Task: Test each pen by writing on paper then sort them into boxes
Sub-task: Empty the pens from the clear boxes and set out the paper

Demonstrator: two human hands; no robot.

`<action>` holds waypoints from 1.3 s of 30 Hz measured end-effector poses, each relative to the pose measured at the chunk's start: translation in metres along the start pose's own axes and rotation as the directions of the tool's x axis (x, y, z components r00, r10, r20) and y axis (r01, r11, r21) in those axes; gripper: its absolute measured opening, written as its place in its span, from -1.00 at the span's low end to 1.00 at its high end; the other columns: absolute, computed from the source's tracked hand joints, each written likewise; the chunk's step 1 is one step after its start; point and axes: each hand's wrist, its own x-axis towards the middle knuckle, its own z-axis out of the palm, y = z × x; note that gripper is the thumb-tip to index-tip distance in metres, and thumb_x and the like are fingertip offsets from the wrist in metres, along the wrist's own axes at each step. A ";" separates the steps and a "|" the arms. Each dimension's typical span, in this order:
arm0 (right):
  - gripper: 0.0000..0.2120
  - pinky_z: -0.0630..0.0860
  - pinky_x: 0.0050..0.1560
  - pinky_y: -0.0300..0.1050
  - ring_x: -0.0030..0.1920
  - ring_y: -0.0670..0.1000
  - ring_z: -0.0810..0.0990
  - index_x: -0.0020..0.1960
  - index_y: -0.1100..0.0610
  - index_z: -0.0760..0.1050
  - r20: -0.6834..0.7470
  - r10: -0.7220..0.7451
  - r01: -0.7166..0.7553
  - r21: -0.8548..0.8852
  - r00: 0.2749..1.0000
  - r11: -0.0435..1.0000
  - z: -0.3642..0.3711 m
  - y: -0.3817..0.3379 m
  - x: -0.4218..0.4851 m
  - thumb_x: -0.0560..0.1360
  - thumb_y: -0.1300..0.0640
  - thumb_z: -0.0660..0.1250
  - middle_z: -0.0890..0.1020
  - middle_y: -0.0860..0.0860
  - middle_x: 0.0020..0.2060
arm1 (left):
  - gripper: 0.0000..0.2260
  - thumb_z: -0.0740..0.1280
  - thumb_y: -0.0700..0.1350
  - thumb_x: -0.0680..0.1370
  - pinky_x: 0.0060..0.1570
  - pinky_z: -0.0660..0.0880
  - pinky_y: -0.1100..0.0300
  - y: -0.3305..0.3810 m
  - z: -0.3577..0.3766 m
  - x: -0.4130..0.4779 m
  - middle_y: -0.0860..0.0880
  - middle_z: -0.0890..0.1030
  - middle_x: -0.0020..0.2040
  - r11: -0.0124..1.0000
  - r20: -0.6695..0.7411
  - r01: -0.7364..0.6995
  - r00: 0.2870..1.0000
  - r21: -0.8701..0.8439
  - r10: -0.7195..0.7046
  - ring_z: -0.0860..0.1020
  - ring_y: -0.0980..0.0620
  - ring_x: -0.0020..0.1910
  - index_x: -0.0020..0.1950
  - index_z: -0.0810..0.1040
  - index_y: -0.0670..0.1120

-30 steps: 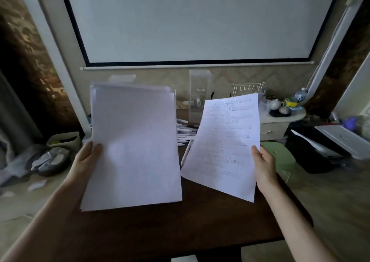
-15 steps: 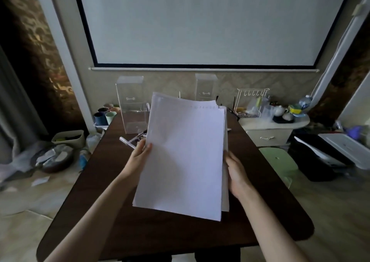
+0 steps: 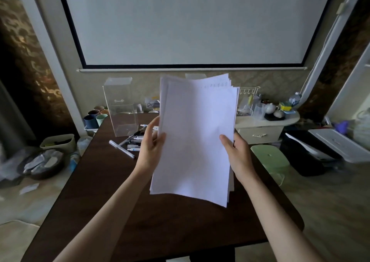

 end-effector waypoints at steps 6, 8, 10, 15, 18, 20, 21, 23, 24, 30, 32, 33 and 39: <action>-0.65 0.22 -0.36 -0.34 -0.44 -0.19 0.23 -0.32 0.00 0.24 -0.090 -0.226 0.216 -0.110 0.970 0.970 -0.003 -0.009 -0.002 0.55 0.23 0.29 0.35 -0.22 -0.50 | -0.54 0.16 -0.29 0.59 -0.16 0.47 -0.11 0.002 0.011 0.007 -0.37 0.49 -0.09 0.991 -0.087 -0.126 0.988 0.055 0.131 0.48 -0.30 -0.17 0.31 0.30 0.24; -0.70 0.30 -0.26 -0.37 -0.39 -0.24 0.34 -0.24 -0.07 0.33 -0.109 -0.259 0.244 -0.131 0.960 0.961 -0.004 -0.014 0.002 0.55 0.24 0.29 0.45 -0.28 -0.43 | -0.54 0.14 -0.34 0.60 -0.10 0.48 -0.02 0.009 0.016 0.010 -0.22 0.56 -0.08 0.987 -0.093 -0.160 0.982 0.024 0.161 0.50 -0.19 -0.13 0.31 0.29 0.19; -0.85 0.39 -0.17 -0.30 -0.30 -0.21 0.44 -0.14 -0.04 0.44 -0.128 -0.255 0.242 -0.110 0.958 0.964 -0.005 -0.019 0.006 0.55 0.18 0.30 0.55 -0.21 -0.32 | -0.55 0.14 -0.33 0.60 -0.08 0.47 0.00 0.013 0.019 0.014 -0.21 0.53 -0.09 0.986 -0.077 -0.164 0.984 -0.004 0.163 0.49 -0.11 -0.12 0.33 0.28 0.17; -0.83 0.34 0.19 -0.35 0.18 -0.22 0.48 0.13 -0.13 0.46 -0.158 -0.148 0.153 0.020 0.976 0.988 -0.003 -0.011 0.001 0.58 0.07 0.24 0.55 -0.26 0.10 | -0.55 0.14 -0.24 0.63 0.13 0.47 0.05 -0.001 0.026 0.003 -0.08 0.55 0.11 1.000 -0.019 -0.010 1.000 -0.011 0.010 0.53 -0.02 0.11 0.46 0.11 0.05; -0.71 0.33 0.19 -0.45 0.24 -0.30 0.43 0.32 0.01 0.37 -0.140 -0.109 0.115 0.040 0.984 0.993 0.003 -0.001 -0.009 0.61 0.16 0.17 0.50 -0.18 0.22 | -0.59 0.06 -0.29 0.64 0.27 0.39 0.01 -0.012 0.032 -0.006 -0.06 0.48 0.25 0.998 0.019 0.016 1.000 0.065 -0.017 0.46 -0.05 0.23 0.45 0.18 0.01; -0.76 0.33 0.10 -0.52 0.09 -0.45 0.45 0.21 -0.04 0.36 -0.144 -0.070 0.076 0.038 0.987 0.996 0.002 -0.001 -0.010 0.62 0.23 0.16 0.48 -0.28 0.10 | -0.63 0.06 -0.31 0.63 0.24 0.41 -0.07 -0.012 0.034 -0.003 -0.11 0.49 0.26 0.995 0.043 0.014 0.999 0.095 -0.018 0.48 -0.09 0.22 0.42 0.23 -0.05; -0.81 0.35 0.06 -0.50 -0.01 -0.46 0.47 0.13 -0.02 0.38 -0.171 -0.053 0.060 0.032 0.984 0.998 -0.001 -0.002 -0.009 0.61 0.24 0.17 0.49 -0.28 0.02 | -0.65 0.06 -0.31 0.63 0.17 0.45 -0.05 -0.009 0.035 0.001 -0.11 0.53 0.20 0.995 0.040 0.042 0.998 0.094 -0.046 0.52 -0.06 0.15 0.39 0.26 -0.08; -0.97 0.41 -0.05 -0.33 -0.21 -0.26 0.48 -0.05 0.18 0.41 -0.244 -0.038 0.034 -0.017 0.969 0.999 -0.012 -0.005 -0.003 0.58 0.25 0.22 0.52 -0.13 -0.18 | -0.72 0.07 -0.32 0.62 0.01 0.52 0.06 -0.004 0.038 0.008 -0.08 0.59 0.05 0.991 0.052 0.119 0.991 0.061 -0.122 0.59 0.03 -0.05 0.29 0.33 -0.10; -0.93 0.42 -0.11 -0.26 -0.25 -0.17 0.46 -0.08 0.25 0.41 -0.271 -0.024 0.013 -0.041 0.962 0.999 -0.019 -0.004 0.001 0.56 0.24 0.25 0.53 -0.06 -0.23 | -0.75 0.08 -0.33 0.62 -0.05 0.53 0.08 -0.003 0.041 0.010 -0.08 0.59 0.01 0.984 0.070 0.169 0.983 0.054 -0.173 0.59 0.05 -0.11 0.23 0.35 -0.09; -0.83 0.32 -0.28 -0.12 -0.34 0.02 0.40 -0.12 0.33 0.46 -0.234 0.249 -0.307 -0.256 0.940 0.917 -0.071 0.027 -0.001 0.42 0.21 0.31 0.52 0.16 -0.34 | -0.74 0.29 -0.28 0.53 -0.03 0.55 0.11 -0.027 0.056 -0.009 -0.12 0.60 0.09 0.870 0.204 0.343 0.880 0.353 -0.430 0.60 -0.01 -0.02 0.22 0.44 -0.21; -0.84 0.32 -0.27 -0.13 -0.34 0.02 0.42 -0.10 0.35 0.47 -0.227 0.345 -0.401 -0.282 0.911 0.872 -0.083 0.043 -0.011 0.41 0.24 0.32 0.51 0.12 -0.33 | -0.65 0.34 -0.23 0.51 0.05 0.54 0.04 -0.037 0.062 -0.024 -0.10 0.58 0.14 0.840 0.233 0.369 0.845 0.399 -0.482 0.58 0.00 0.04 0.28 0.41 -0.18; -0.85 0.34 -0.27 -0.12 -0.34 0.03 0.44 -0.11 0.34 0.49 -0.222 0.380 -0.434 -0.295 0.898 0.852 -0.087 0.049 -0.015 0.40 0.25 0.32 0.53 0.13 -0.32 | -0.60 0.35 -0.19 0.50 0.06 0.52 0.05 -0.041 0.063 -0.031 -0.06 0.57 0.15 0.818 0.223 0.373 0.836 0.439 -0.501 0.56 0.01 0.06 0.32 0.37 -0.14; -0.83 0.38 -0.25 -0.05 -0.31 0.16 0.45 -0.30 0.16 0.38 -0.205 0.350 -0.402 -0.569 0.914 0.717 -0.077 0.063 -0.022 0.42 0.17 0.31 0.49 0.05 -0.39 | -0.54 0.30 0.15 0.48 0.14 0.27 0.05 -0.054 0.054 -0.052 0.01 0.45 0.17 0.453 0.099 0.069 0.936 0.889 -0.337 0.34 -0.04 0.19 0.33 0.36 0.04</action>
